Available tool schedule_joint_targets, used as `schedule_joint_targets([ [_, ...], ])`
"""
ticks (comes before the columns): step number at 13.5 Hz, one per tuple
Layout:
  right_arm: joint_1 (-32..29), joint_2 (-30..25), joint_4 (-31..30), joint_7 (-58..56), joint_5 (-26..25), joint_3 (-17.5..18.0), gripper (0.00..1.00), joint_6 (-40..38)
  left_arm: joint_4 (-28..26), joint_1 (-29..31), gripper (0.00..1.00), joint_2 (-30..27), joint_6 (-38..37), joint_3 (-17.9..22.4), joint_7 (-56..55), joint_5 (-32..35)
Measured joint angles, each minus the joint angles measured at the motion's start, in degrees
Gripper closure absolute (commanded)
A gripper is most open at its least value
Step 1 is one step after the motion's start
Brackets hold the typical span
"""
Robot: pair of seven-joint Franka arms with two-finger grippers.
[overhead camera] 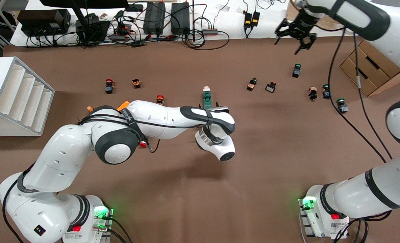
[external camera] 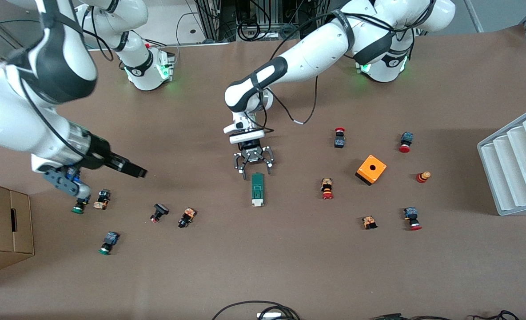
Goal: Close load switch with both arms
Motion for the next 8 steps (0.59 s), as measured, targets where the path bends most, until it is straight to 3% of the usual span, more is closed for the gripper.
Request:
schedule_joint_targets([
  [4,-5.42,-7.45,-3.80,-18.51,-6.21,-0.11,0.00,-1.71,0.09,0.00,0.00,-3.73,3.82,-0.08,0.24,-3.97],
  [8,-7.12,-10.60,-5.55,-31.62,-9.41,-4.12,0.00,-1.76,0.11,0.02,0.00,-7.56,7.28,-0.08,2.98,-8.29],
])
